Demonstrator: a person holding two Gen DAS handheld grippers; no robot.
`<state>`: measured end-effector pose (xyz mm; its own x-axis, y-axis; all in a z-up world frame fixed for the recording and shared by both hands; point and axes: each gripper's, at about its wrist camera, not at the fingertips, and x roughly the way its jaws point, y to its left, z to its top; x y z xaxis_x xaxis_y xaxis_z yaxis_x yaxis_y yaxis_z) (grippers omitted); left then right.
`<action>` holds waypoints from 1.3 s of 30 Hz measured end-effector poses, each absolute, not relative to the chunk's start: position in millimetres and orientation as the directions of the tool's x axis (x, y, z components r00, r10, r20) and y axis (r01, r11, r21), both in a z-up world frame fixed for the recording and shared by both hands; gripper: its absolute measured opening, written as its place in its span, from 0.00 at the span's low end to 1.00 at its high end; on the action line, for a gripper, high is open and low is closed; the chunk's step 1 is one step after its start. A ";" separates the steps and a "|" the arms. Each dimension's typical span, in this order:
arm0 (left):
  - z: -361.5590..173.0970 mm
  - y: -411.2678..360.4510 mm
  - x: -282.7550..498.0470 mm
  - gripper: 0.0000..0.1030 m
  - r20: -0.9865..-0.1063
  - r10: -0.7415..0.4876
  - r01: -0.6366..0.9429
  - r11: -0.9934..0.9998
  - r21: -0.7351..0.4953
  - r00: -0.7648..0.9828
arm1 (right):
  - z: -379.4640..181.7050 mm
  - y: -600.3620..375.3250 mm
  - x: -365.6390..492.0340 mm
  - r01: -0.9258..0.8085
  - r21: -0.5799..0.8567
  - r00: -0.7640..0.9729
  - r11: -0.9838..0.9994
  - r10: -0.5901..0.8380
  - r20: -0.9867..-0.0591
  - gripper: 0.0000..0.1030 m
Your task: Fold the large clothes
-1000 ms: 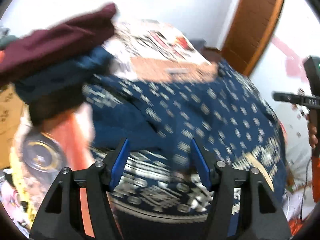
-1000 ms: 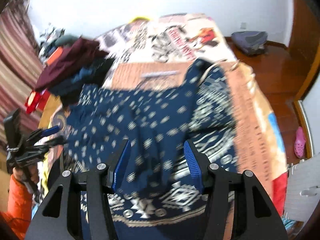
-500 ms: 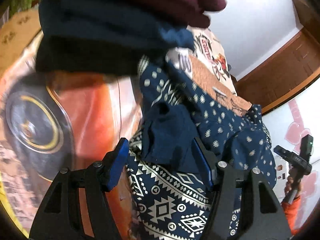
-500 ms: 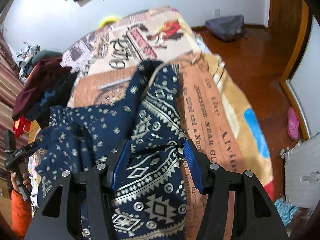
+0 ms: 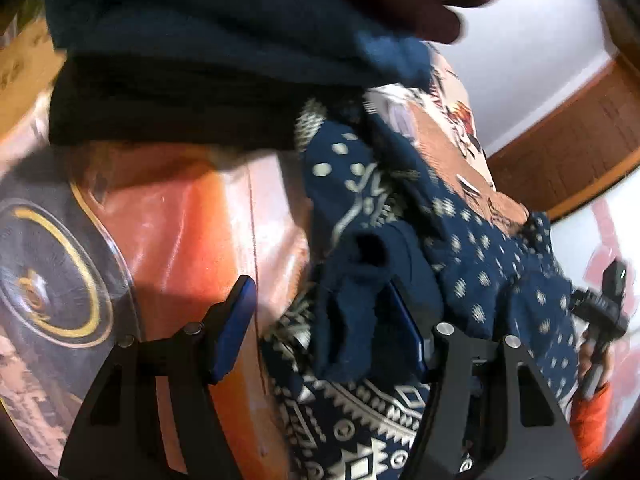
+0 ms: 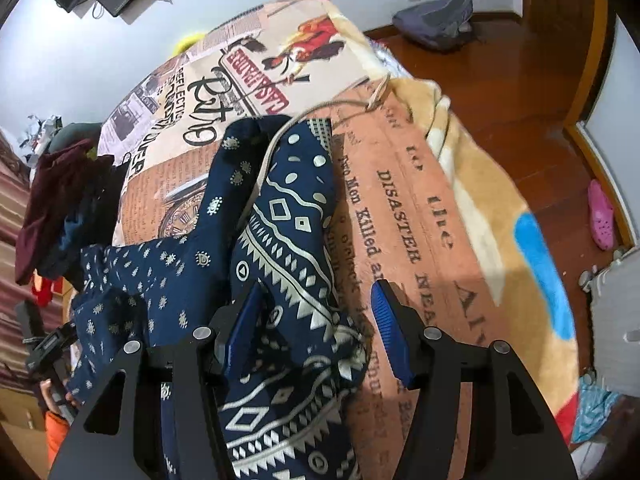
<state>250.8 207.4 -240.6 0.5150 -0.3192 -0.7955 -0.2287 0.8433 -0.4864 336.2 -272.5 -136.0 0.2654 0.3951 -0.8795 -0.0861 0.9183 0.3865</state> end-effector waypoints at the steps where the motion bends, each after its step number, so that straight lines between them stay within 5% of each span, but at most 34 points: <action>1: -244.6 211.1 252.1 0.62 -0.786 -0.336 -0.240 0.825 -0.511 0.519 | -138.5 -271.4 337.8 -0.087 0.388 0.263 0.918 0.397 -0.880 0.53; 5: -250.0 221.1 255.8 0.62 -0.733 -0.402 -0.248 0.759 -0.602 0.549 | -138.9 -259.6 341.2 -0.140 0.358 0.268 0.923 0.383 -0.884 0.53; 7: -252.0 221.9 258.7 0.60 -0.727 -0.407 -0.259 0.746 -0.614 0.553 | -137.6 -250.2 341.3 -0.180 0.338 0.270 0.924 0.377 -0.886 0.43; 10: -244.5 213.4 261.4 0.38 -0.765 -0.335 -0.265 0.799 -0.540 0.550 | -133.6 -239.5 342.2 -0.213 0.327 0.270 0.921 0.377 -0.886 0.18; 11: -238.5 213.1 258.2 0.20 -0.764 -0.321 -0.242 0.818 -0.521 0.559 | -130.8 -236.4 342.4 -0.228 0.330 0.269 0.916 0.385 -0.883 0.16; 14: -217.4 189.1 255.9 0.09 -0.780 -0.259 -0.179 0.887 -0.425 0.570 | -114.9 -227.0 338.5 -0.280 0.289 0.316 0.916 0.372 -0.873 0.13; 20: -159.9 181.9 256.6 0.07 -0.718 -0.293 -0.123 0.876 -0.466 0.632 | -64.7 -205.7 331.1 -0.383 0.226 0.425 0.895 0.388 -0.818 0.12; 27: -114.0 178.5 268.7 0.07 -0.719 -0.178 -0.114 0.934 -0.339 0.672 | -21.2 -189.6 339.0 -0.422 0.181 0.533 0.888 0.405 -0.743 0.12; 39: -204.8 192.6 296.6 0.09 -0.844 -0.076 -0.223 0.948 -0.225 0.531 | -141.2 -200.2 398.6 -0.289 0.123 0.330 0.949 0.220 -0.918 0.15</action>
<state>296.6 192.6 -204.8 0.5311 -0.0758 -0.8439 -0.2227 0.9485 -0.2254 398.6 -200.2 -141.2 0.3296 0.2197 -0.9182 -0.2891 0.9493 0.1233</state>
